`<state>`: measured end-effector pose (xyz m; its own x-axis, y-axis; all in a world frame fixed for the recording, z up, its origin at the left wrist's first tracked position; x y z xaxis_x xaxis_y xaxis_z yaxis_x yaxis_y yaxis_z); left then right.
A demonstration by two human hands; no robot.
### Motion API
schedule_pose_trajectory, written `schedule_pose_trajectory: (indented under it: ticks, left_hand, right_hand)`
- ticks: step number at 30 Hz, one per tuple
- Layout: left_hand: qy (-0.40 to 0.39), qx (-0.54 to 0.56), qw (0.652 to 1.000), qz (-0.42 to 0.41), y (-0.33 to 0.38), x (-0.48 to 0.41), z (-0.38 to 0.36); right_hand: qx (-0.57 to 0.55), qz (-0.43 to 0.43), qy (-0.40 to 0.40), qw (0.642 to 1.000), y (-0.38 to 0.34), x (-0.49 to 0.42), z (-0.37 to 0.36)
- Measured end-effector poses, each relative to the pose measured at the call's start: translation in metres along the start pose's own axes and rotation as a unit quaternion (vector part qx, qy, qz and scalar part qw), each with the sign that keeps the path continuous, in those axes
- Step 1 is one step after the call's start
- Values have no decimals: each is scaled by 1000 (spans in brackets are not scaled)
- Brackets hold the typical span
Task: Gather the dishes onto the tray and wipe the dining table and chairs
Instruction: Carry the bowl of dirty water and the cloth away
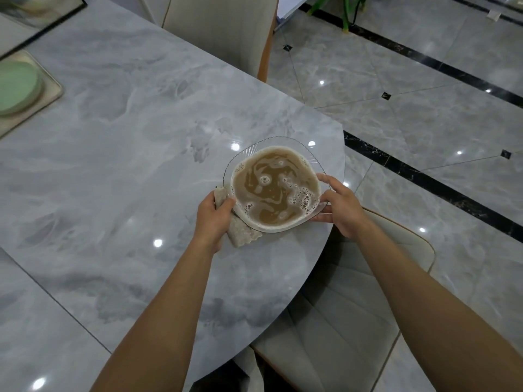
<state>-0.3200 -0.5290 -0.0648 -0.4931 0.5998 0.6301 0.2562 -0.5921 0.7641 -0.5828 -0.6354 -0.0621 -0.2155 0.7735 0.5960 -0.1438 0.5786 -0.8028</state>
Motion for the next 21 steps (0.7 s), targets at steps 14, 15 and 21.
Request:
schedule_pose_trajectory:
  ticks: [14,15,21]
  left_hand:
    - [-72,-7,997,-32,6,100,52]
    - [-77,-11,996,-34,3,107,55]
    - [-114,-43,991,-46,-21,159,68]
  right_hand:
    - [-145,23,-21,989,36,147,-7]
    - [-147,26,-22,989,40,159,-7]
    - [-188,25,-3,982,71,238,-5]
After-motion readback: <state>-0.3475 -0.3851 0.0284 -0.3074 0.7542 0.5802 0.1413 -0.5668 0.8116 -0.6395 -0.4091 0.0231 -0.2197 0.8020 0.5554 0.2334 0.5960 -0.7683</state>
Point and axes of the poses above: each hand's wrist, its own x-axis away from the middle knuckle, its own z-axis out of the back of the hand, y = z × x, the point moved 2 cm from there along -x, towards the middle knuckle, and after that the axes turned 4 degrees about z, right-handed, at the moved point
